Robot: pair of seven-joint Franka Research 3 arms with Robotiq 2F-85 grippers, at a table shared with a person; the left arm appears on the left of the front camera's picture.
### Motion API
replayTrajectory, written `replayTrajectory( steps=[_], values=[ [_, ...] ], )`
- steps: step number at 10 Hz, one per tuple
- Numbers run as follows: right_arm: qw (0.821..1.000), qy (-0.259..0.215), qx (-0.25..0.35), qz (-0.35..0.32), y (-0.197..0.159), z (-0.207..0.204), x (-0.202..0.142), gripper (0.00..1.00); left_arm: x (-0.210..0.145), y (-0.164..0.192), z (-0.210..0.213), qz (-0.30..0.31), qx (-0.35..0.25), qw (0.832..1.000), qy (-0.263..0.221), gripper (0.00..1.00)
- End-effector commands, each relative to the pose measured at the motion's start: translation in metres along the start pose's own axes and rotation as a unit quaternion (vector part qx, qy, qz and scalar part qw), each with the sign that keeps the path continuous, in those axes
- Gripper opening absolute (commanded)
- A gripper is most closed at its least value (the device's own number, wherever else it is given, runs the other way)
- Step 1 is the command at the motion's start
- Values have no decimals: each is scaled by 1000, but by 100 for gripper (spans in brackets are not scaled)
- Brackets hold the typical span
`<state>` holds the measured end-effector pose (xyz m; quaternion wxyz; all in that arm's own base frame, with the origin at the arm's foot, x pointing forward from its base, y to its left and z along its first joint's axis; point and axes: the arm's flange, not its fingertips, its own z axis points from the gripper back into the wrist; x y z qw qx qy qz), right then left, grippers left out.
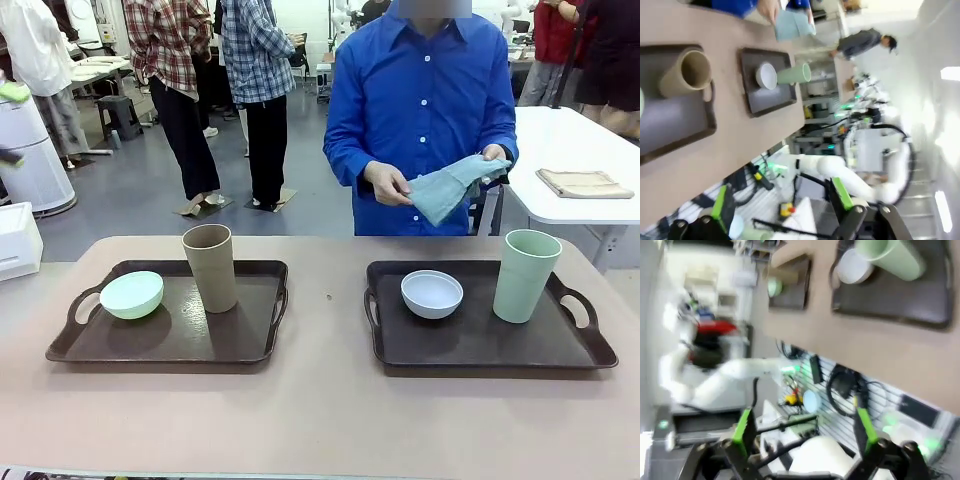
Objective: Set up a tray with a mat and arrange the tableware.
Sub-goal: Pick up the Picnic Bowl and Reusable plastic cup from the Handle tray in front of the human's position and hold them in the air.
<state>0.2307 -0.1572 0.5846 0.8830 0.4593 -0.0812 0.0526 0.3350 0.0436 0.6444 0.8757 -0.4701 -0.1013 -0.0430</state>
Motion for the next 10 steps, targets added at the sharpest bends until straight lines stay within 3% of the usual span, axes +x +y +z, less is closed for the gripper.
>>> replayTrajectory(
  steps=[1,2,3,6,7,8,9,10],
  values=[
    [986,91,37,133,5,-5,39,100,14,-17,-30,-3,82,997,3,100],
    [969,145,70,186,8,-7,51,100,16,-37,-57,-7,123,992,15,100],
    [933,229,110,255,9,-13,74,100,14,-57,-82,-18,181,983,17,100],
    [869,322,155,341,-2,-28,111,100,10,-104,-154,-47,289,956,-12,100],
    [858,331,178,349,-12,-30,120,100,8,-119,-177,-66,307,949,-21,100],
    [832,346,223,371,-28,-28,125,100,5,-128,-198,-88,312,946,-19,100],
    [823,344,248,378,-43,-27,133,100,9,-133,-215,-95,313,945,-11,100],
    [830,308,275,375,-55,-28,141,100,11,-134,-233,-104,314,944,-7,100]
  ],
)
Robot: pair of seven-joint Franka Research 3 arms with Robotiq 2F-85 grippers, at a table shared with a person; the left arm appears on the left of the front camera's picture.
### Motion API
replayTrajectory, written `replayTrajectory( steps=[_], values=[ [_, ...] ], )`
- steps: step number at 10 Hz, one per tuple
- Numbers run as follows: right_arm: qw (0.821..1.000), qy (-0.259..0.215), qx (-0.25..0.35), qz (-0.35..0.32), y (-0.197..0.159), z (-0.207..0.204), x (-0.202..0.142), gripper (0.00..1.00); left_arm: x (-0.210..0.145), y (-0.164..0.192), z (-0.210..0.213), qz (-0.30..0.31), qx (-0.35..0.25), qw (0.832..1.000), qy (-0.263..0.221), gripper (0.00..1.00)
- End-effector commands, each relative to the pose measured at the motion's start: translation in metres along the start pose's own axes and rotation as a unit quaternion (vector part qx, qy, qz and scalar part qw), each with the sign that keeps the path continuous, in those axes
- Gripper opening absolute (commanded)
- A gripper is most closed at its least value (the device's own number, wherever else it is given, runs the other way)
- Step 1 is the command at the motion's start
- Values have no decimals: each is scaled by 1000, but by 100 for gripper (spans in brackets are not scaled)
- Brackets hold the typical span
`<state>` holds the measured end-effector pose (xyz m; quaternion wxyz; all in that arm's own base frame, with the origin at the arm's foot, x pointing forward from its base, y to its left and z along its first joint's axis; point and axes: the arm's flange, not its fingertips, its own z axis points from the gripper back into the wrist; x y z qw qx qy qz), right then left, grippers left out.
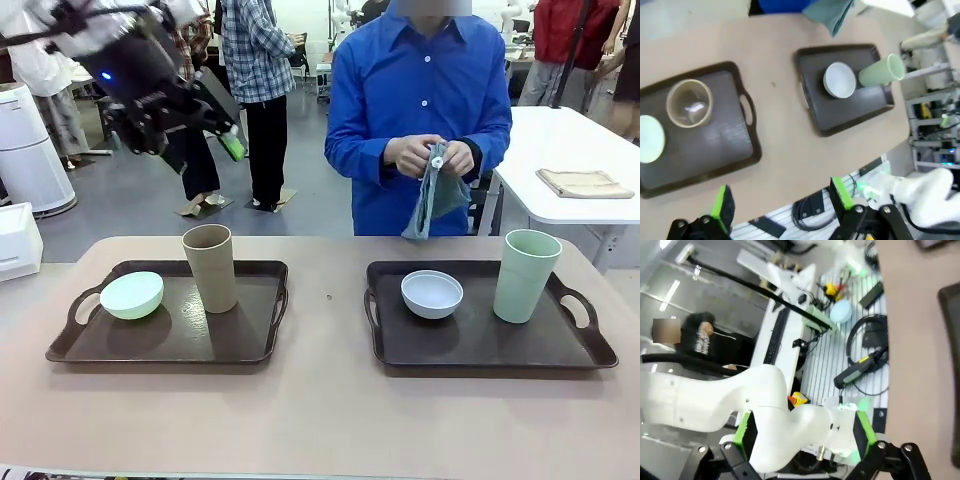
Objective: Set up a tray with a mat and arrange the tableware.
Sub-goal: Pick up the Picnic Bowl and Reusable plastic cup from the Handle tray in front of the human's position and hold them in the air.
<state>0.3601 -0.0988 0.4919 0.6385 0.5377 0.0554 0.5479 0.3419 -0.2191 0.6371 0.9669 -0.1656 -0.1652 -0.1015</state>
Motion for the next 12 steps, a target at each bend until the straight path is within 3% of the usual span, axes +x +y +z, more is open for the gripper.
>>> replayTrajectory(
  steps=[1,2,5,7,8,12],
  values=[
    [997,-71,26,-5,32,84,-10,100,13,-7,-24,-5,5,1000,1,100],
    [979,-192,-49,-49,27,88,-2,100,13,-6,-33,-15,-5,1000,14,100],
    [930,-310,-172,-93,41,92,5,100,13,11,-38,-5,-36,998,49,100],
    [936,-284,-181,-100,48,93,6,100,12,10,-37,3,-74,994,81,100],
    [936,-306,-159,-73,47,115,-7,100,17,12,-44,2,-25,999,44,100],
    [936,-306,-159,-73,47,115,-7,100,17,12,-44,2,-25,999,44,100]
  ],
)
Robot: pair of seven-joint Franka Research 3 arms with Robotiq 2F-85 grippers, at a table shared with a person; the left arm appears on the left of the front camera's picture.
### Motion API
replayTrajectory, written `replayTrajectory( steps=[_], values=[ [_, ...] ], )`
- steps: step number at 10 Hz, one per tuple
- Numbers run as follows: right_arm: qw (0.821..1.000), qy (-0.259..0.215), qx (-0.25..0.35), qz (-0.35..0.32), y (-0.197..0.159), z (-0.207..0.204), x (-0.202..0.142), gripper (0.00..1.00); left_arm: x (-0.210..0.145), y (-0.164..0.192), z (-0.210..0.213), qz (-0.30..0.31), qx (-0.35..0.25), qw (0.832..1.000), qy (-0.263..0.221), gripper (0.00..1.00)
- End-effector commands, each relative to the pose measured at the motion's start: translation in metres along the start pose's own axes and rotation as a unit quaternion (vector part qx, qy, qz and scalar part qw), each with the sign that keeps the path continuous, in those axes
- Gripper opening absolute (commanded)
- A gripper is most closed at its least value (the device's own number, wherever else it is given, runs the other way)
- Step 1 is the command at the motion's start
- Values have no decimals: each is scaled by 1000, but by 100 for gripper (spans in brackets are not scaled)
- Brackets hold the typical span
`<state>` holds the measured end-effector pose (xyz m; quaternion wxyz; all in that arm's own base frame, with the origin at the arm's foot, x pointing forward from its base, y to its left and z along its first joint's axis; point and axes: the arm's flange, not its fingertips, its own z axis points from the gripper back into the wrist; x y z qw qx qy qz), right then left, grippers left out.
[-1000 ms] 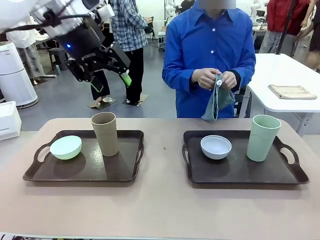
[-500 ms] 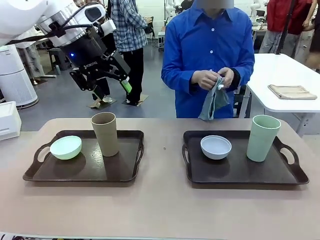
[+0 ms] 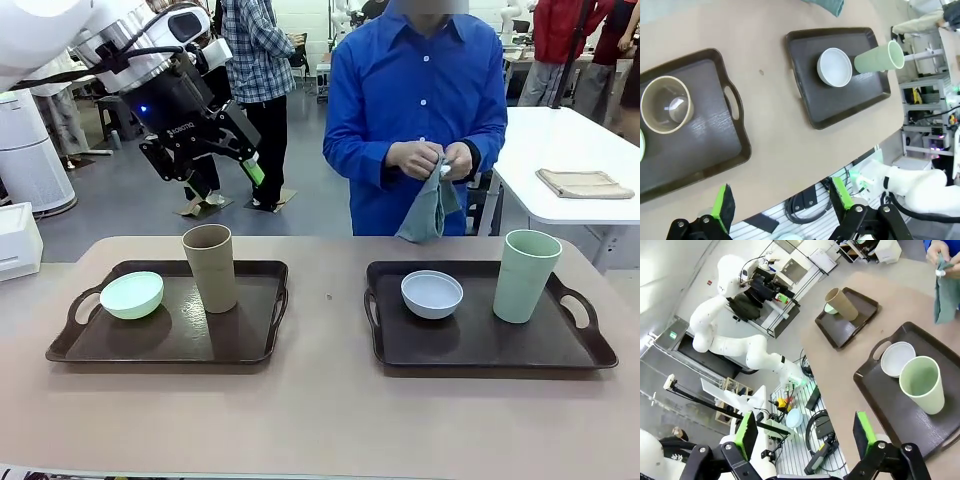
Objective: Set up a tray with a mat and arrange the tableware.
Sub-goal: Pick up the Picnic Bowl and Reusable plastic cup from the Handle tray in front of the human's position and hold them in the air.
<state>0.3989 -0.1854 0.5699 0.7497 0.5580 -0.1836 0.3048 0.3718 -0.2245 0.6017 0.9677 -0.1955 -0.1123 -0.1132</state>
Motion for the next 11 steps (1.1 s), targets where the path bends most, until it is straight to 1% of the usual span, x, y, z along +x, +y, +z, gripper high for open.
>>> replayTrajectory(
  steps=[1,3,4,5,6,7,8,9,10,11],
  values=[
    [1000,-7,9,10,-1,0,4,100,1,-1,-2,-1,11,1000,-7,100],
    [1000,1,0,0,0,0,0,100,0,0,0,0,0,1000,0,100],
    [996,28,-7,86,-18,-1,9,100,6,-29,-14,0,-1,999,32,100],
    [989,22,-12,145,-45,2,19,100,14,-54,-25,5,-5,999,51,100],
    [984,-4,-90,156,-78,8,25,100,21,-78,-36,4,8,998,58,100],
    [978,-8,-124,170,-101,9,28,100,28,-95,-46,9,14,998,62,100],
    [968,21,-162,189,-121,9,27,100,35,-112,-59,13,20,997,73,100],
    [963,39,-169,204,-137,9,26,100,44,-127,-72,24,23,996,81,100],
    [959,50,-194,202,-155,8,24,100,58,-142,-89,46,30,995,80,100],
    [956,85,-190,207,-164,0,23,100,76,-151,-108,73,46,993,80,100]
  ],
)
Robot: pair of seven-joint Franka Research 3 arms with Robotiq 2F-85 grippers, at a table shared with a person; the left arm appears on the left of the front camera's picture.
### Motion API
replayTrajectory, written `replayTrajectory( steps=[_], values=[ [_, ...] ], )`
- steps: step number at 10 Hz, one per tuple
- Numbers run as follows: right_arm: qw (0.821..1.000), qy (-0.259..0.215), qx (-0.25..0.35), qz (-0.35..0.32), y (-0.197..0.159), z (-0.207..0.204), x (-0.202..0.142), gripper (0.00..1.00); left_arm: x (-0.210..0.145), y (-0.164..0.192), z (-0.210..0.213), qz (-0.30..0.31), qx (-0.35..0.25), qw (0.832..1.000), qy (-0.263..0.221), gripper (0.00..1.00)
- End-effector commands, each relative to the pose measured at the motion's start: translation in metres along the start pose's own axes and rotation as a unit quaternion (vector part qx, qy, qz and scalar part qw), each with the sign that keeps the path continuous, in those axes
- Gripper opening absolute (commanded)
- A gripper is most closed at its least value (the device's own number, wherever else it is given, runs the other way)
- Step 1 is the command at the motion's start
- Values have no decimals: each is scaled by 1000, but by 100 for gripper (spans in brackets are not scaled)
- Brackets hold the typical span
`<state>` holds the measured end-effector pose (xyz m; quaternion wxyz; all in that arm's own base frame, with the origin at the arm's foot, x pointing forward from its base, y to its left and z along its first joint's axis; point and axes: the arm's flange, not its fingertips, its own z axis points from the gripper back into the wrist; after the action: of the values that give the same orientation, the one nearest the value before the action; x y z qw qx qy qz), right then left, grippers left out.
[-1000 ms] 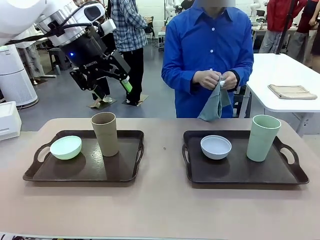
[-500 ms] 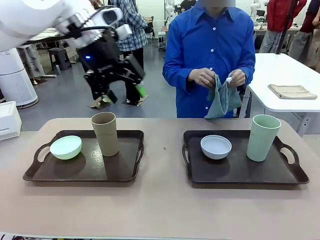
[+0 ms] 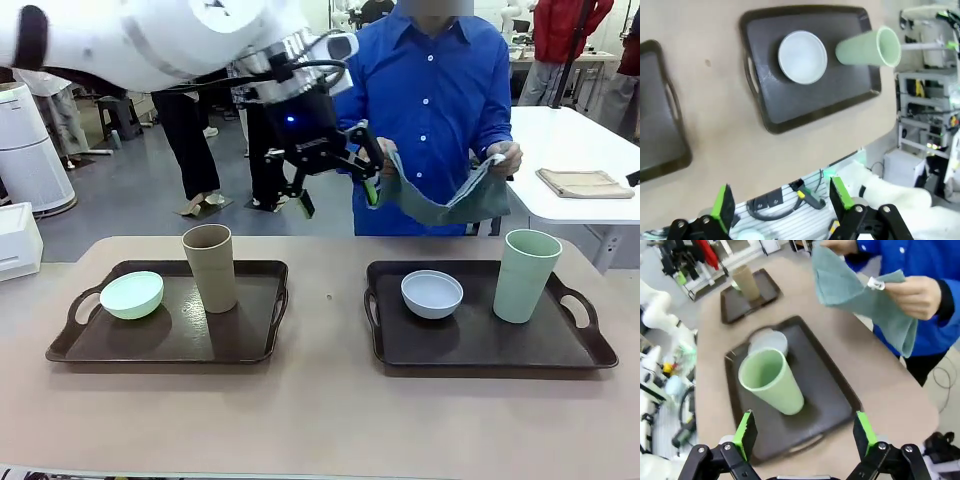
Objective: Set up a tray with a mat and arrange the tableware.
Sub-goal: Pick up the Picnic Bowl and Reusable plastic cup from the Handle tray in front of the human's position and hold them in the air.
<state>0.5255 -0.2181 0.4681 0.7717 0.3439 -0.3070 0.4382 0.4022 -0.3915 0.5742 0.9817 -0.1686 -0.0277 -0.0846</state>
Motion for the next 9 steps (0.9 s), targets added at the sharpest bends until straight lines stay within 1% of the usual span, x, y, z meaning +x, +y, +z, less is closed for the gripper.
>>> replayTrajectory(
  steps=[1,2,4,5,6,7,8,9],
  values=[
    [996,81,28,23,0,-19,-4,100,42,-28,-21,55,37,998,6,100],
    [989,128,59,39,0,-29,-8,100,56,-34,-35,66,54,996,10,100],
    [977,162,124,61,2,-44,-14,100,77,-42,-61,79,85,993,22,100],
    [972,170,147,68,4,-48,-17,100,84,-43,-71,83,91,992,26,100],
    [970,156,170,76,7,-48,-18,100,90,-43,-78,81,89,992,32,100],
    [973,118,185,66,14,-40,-16,100,91,-35,-77,63,79,994,43,100],
    [975,160,146,54,12,-57,-19,100,78,-32,-86,75,79,994,29,100],
    [975,160,146,54,12,-57,-19,100,78,-32,-86,75,79,994,29,100]
  ],
)
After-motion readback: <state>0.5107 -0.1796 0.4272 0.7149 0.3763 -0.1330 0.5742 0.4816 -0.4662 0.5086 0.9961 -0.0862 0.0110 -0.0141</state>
